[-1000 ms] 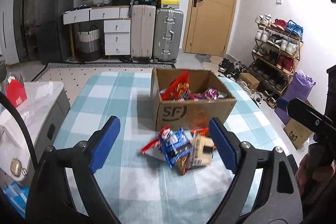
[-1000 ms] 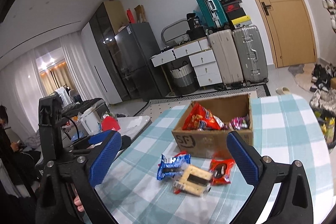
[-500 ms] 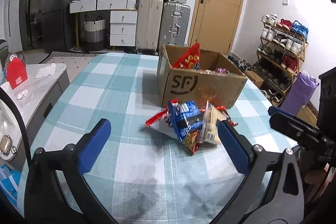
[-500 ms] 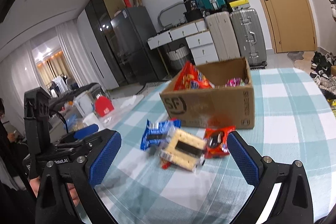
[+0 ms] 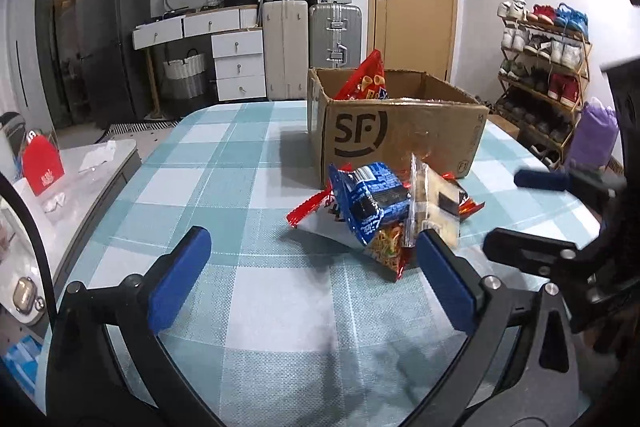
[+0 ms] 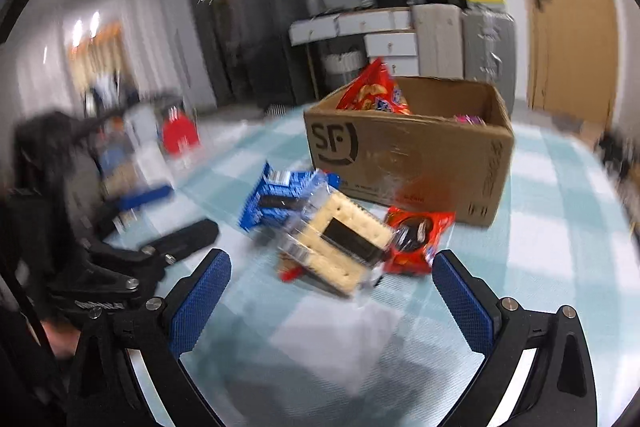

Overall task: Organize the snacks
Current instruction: 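Lower the open right gripper toward the clear cracker pack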

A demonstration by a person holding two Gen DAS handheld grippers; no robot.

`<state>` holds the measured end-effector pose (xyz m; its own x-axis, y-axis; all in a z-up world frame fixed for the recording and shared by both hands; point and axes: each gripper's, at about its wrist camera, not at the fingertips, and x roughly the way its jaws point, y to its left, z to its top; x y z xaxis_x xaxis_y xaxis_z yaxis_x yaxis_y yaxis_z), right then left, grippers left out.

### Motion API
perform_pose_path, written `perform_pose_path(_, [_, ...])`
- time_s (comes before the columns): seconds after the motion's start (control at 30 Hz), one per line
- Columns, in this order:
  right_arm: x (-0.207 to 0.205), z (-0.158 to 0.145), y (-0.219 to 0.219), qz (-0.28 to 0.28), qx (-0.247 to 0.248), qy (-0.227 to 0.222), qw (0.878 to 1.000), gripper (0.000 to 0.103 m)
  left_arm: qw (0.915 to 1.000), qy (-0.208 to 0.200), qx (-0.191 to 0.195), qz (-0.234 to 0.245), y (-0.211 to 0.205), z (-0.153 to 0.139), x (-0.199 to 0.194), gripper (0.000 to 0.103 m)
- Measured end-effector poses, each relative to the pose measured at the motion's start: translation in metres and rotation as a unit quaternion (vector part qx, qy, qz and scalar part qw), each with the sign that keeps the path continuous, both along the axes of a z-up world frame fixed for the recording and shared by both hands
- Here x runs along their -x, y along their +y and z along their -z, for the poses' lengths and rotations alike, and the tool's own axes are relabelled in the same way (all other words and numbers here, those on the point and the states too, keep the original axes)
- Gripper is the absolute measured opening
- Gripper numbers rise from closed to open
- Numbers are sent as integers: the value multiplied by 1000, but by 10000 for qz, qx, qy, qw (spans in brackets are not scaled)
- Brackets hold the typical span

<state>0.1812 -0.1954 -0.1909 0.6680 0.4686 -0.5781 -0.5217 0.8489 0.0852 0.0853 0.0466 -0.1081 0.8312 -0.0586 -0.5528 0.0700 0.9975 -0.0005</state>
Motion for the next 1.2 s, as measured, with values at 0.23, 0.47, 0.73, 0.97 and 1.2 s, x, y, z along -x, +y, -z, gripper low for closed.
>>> perform_pose_path(0.23, [-24, 13, 27, -492, 1132, -203, 9921, 103, 9989, 237, 402, -109, 16, 9, -10, 102])
perform_pose_path(0.47, [-45, 31, 43, -738, 1717, -349, 9818, 103, 9938, 393, 1031, -114, 38, 18, -19, 102])
perform_pose_path(0.73, [-56, 39, 56, -1074, 1735, -480, 9778, 103, 9896, 499, 1351, 12, 46, 25, -25, 102])
perform_pose_path(0.97, [-62, 44, 66, -1152, 1825, -513, 9751, 94, 9882, 536, 1438, 3, 48, 28, -26, 102])
perform_pose_path(1.2, [-57, 49, 65, -1062, 1795, -390, 9772, 66, 9872, 556, 1493, 6, 49, 29, -25, 102])
